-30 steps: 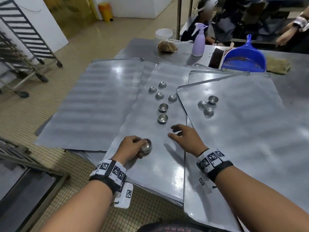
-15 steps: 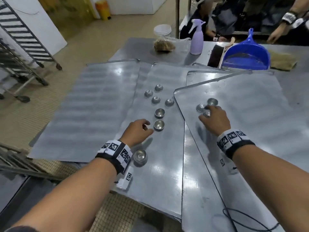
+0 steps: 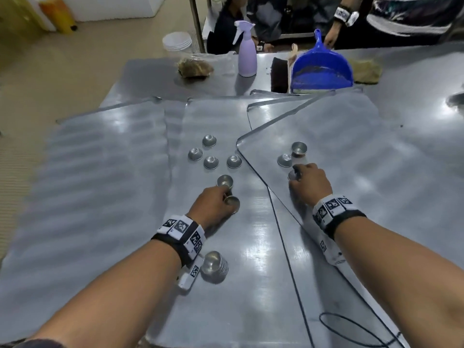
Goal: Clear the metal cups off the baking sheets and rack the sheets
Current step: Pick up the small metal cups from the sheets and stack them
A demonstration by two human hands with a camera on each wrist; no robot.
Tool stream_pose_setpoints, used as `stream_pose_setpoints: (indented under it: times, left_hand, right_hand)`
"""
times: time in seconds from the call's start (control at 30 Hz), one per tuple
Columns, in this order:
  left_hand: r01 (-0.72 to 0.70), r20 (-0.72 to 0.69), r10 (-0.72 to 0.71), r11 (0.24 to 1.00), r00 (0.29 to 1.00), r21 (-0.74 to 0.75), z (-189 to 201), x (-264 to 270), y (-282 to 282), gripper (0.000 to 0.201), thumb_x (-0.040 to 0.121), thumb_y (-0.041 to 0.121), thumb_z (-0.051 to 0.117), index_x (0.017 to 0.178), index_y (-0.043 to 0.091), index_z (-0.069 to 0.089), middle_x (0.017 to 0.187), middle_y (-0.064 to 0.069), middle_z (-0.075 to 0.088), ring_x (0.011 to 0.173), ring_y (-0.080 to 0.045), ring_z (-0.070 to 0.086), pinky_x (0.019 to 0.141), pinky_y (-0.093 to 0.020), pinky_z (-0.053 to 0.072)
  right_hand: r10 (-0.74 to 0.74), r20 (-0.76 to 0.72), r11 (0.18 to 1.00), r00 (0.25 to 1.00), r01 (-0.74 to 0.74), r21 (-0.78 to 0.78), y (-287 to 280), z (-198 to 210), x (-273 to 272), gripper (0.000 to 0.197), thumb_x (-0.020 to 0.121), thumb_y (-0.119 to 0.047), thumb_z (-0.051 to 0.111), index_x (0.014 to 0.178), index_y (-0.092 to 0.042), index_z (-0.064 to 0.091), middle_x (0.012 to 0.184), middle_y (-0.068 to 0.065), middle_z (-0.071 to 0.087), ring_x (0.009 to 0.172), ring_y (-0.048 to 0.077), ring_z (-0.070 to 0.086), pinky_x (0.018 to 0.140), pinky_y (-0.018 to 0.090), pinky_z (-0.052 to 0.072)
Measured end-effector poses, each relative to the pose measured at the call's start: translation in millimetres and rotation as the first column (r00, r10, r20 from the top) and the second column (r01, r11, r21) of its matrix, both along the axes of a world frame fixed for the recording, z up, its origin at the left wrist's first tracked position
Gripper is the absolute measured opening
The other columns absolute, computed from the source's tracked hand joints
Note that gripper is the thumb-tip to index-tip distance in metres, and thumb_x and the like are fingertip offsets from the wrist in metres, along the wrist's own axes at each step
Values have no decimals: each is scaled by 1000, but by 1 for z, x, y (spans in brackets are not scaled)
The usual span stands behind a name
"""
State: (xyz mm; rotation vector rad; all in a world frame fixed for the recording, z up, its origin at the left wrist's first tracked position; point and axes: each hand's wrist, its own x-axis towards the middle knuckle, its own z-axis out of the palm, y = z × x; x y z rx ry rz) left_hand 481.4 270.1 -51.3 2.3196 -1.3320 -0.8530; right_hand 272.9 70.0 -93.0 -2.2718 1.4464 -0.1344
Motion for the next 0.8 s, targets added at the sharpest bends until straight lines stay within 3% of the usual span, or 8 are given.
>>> stream_pose_setpoints:
  times: [0.13, 0.27, 0.47, 0.6, 0.8]
  left_hand:
    - [33, 25, -33, 999, 999, 0, -3, 8, 3, 12, 86, 18, 68, 97, 15, 66, 97, -8, 70, 92, -29, 66, 78, -36, 51]
    - [19, 26, -18, 999, 1000, -28, -5, 7, 9, 15, 90, 16, 67, 105, 12, 68, 97, -3, 66, 90, -24, 60, 75, -30, 43]
    - [-30, -18, 29, 998, 999, -50, -9, -1, 23, 26, 92, 16, 66, 117, 15, 72, 106, -7, 72, 98, -24, 65, 87, -35, 53]
    - [-38, -49, 35, 998, 998, -54, -7, -9, 30, 28, 92, 14, 61, 117, 15, 74, 111, -6, 73, 102, -23, 65, 88, -33, 52]
    - [-82, -72, 76, 993, 994, -87, -3, -19, 35, 30, 95, 14, 57, 120, 17, 73, 117, -5, 74, 109, -23, 65, 91, -30, 49]
  right_hand:
    - [-54, 32, 998, 998, 54, 10, 7, -2, -1, 38, 92, -35, 54, 127, -19, 57, 128, 13, 55, 114, 37, 51, 93, 45, 48]
    - [-69, 32, 998, 997, 69, 2, 13, -3, -3, 35, 94, -36, 52, 124, -18, 59, 126, 14, 56, 112, 39, 53, 90, 43, 46]
    - [-55, 39, 998, 998, 54, 17, 18, 0, -6, 42, 93, -36, 55, 130, -17, 56, 130, 15, 54, 113, 39, 54, 92, 43, 46]
    - [-32, 21, 999, 999, 31, 38, 30, 0, -10, 43, 94, -36, 56, 131, -14, 56, 133, 15, 47, 108, 39, 58, 91, 42, 47]
    - [-25, 63, 999, 998, 23, 37, 42, 2, -24, 42, 93, -35, 59, 129, -14, 55, 130, 15, 51, 105, 37, 59, 88, 39, 47]
